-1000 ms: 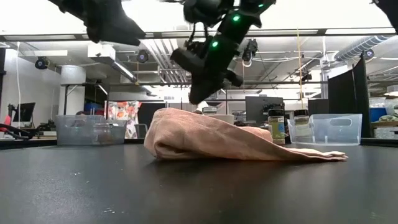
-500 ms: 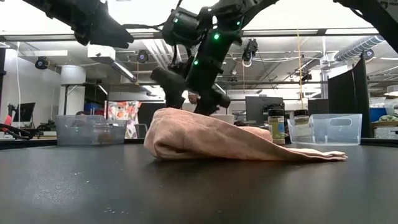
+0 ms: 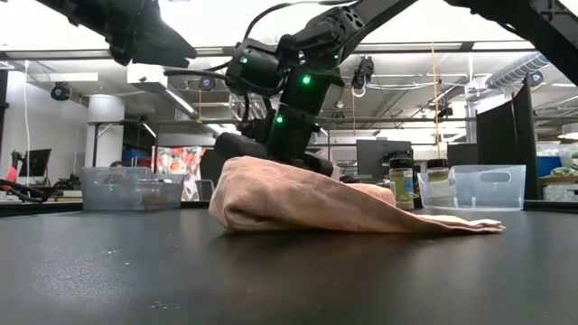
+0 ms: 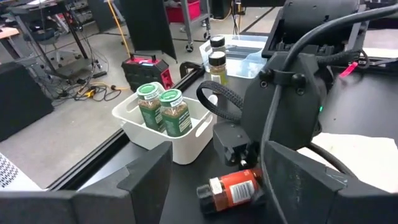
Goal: Sort spices by type
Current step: Put the black brown spice bottle into the transparent bin
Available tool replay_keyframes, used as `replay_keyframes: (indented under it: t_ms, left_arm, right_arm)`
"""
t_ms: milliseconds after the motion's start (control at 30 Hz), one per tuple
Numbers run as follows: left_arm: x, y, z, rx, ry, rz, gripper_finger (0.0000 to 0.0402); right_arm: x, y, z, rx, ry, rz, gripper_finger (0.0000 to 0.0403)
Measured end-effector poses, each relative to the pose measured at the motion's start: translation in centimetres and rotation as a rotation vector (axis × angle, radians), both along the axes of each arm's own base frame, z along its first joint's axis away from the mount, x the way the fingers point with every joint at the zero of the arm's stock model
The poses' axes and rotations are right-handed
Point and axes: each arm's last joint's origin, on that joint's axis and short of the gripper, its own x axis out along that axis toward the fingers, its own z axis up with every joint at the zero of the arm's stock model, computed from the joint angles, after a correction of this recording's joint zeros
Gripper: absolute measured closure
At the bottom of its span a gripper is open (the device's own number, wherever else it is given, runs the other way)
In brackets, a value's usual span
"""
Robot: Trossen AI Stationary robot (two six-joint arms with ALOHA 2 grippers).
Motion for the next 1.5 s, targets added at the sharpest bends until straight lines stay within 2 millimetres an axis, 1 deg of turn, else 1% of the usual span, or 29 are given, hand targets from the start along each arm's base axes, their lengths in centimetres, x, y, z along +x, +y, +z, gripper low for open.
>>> replay_keyframes:
  t_ms: [67, 200, 300, 400, 467, 533, 633, 700, 833, 900, 1033, 1133, 1200, 1300, 1400, 1500]
  left_arm:
    - [0.0, 0.0, 0.1, -0.002, -0.006, 0.000, 0.0164]
    - [0.1, 0.0, 0.1, -0.006, -0.019, 0.000, 0.0164]
    - [0.1, 0.0, 0.1, -0.006, -0.018, 0.000, 0.0164]
    - [0.1, 0.0, 0.2, 0.007, -0.021, -0.006, 0.0164]
    - [0.2, -0.1, 0.4, 0.020, -0.027, -0.014, 0.0164]
    - [0.3, -0.1, 0.7, 0.032, -0.046, -0.033, 0.0164]
    - [0.6, -0.4, 0.9, 0.065, -0.089, -0.114, 0.0164]
    - [0.7, -0.7, 0.8, 0.091, -0.150, -0.209, 0.0164]
    - [0.7, -1.2, 0.0, 0.107, -0.325, -0.421, 0.0164]
    - [0.7, -1.4, -0.8, 0.107, -0.398, -0.473, 0.0164]
    - [1.0, -1.6, -2.4, 0.101, -0.449, -0.509, 0.0164]
    - [1.7, -1.8, -3.0, 0.084, -0.473, -0.509, 0.0164]
    - [2.4, -2.1, -3.3, 0.083, -0.487, -0.526, 0.0164]
    - [3.9, -2.7, -3.3, 0.093, -0.473, -0.589, 0.0159]
    - [5.4, -3.1, -3.3, 0.106, -0.450, -0.588, 0.0145]
    - [6.6, -3.2, -3.3, 0.118, -0.449, -0.573, 0.0127]
  right_arm:
    - [0.0, 0.1, 0.2, -0.001, -0.002, 0.005, 0.0241]
    - [-0.1, 0.6, 1.1, -0.048, -0.010, 0.035, 0.0243]
    - [-0.6, 1.6, 3.0, -0.107, -0.023, 0.058, 0.0243]
    - [-1.7, 3.4, 6.0, -0.180, -0.029, 0.091, 0.0243]
    - [-2.8, 4.8, 7.9, -0.238, -0.047, 0.104, 0.0243]
    - [-4.3, 6.0, 9.3, -0.297, -0.060, 0.113, 0.0243]
    - [-7.0, 7.6, 10.7, -0.317, -0.107, 0.111, 0.0243]
    - [-8.9, 8.6, 11.2, -0.326, -0.177, 0.104, 0.0243]
    - [-12.4, 10.7, 10.4, -0.376, -0.341, 0.109, 0.0243]
    - [-13.6, 11.7, 9.7, -0.419, -0.441, 0.135, 0.0243]
    - [-15.2, 13.5, 7.9, -0.548, -0.614, 0.213, 0.0243]
    - [-15.6, 14.3, 6.9, -0.633, -0.760, 0.269, 0.0243]
    - [-15.5, 14.6, 6.4, -0.694, -0.823, 0.292, 0.0243]
    - [-15.0, 15.1, 5.5, -0.789, -0.852, 0.330, 0.0243]
    - [-14.6, 15.4, 4.8, -0.836, -0.881, 0.362, 0.0243]
    - [-14.6, 15.6, 4.8, -0.858, -0.896, 0.372, 0.0243]
